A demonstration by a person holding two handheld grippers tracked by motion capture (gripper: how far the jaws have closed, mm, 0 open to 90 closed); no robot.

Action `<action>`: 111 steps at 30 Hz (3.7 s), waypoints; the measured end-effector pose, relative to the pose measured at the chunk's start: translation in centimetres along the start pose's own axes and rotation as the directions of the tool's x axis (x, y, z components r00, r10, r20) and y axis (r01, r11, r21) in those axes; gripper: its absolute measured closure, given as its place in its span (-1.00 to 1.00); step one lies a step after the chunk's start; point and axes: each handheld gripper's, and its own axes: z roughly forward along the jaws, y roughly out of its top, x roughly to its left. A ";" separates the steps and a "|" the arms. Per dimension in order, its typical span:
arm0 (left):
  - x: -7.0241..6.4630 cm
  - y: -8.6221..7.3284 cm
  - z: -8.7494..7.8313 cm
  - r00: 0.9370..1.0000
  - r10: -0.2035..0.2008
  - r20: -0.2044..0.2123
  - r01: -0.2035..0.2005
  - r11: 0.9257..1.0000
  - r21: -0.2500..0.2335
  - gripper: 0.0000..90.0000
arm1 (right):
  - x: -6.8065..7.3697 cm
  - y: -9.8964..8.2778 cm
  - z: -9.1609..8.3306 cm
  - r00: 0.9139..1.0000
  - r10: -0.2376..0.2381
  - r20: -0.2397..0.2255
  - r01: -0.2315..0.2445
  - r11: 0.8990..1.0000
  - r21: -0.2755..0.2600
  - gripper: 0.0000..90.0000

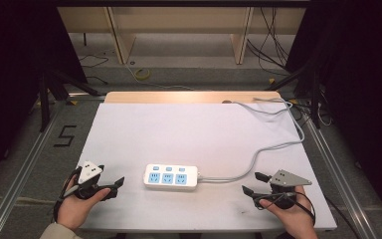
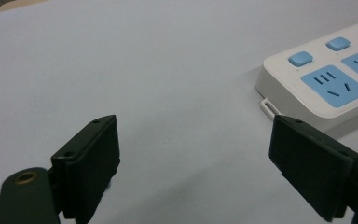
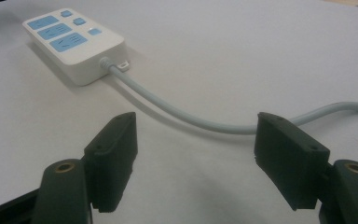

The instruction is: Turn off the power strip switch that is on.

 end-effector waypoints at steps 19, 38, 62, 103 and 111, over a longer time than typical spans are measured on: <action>0.3 0.5 -1.3 0.994 -0.006 -0.110 0.001 0.999 -0.043 0.70 | 0.1 0.0 0.2 1.000 -0.003 -0.015 0.003 1.000 0.008 -0.31; -0.9 1.5 -1.7 0.997 -0.023 -0.076 0.018 0.998 -0.059 0.99 | 0.2 0.0 0.3 1.000 -0.007 -0.017 0.008 1.000 0.017 -0.31; -1.0 2.2 -1.7 0.996 -0.033 -0.083 0.029 0.998 -0.052 0.99 | 0.3 0.0 0.4 1.000 -0.011 -0.023 0.011 1.000 0.024 -0.31; -1.9 3.5 -1.3 0.998 -0.039 -0.048 0.037 0.998 -0.052 0.99 | 0.5 0.0 0.5 0.999 -0.010 -0.031 0.011 0.999 0.031 -0.32; -2.3 3.8 -1.0 0.999 -0.030 -0.039 0.028 0.998 -0.049 0.99 | 0.5 0.0 0.5 0.999 -0.012 -0.032 0.013 0.999 0.030 -0.32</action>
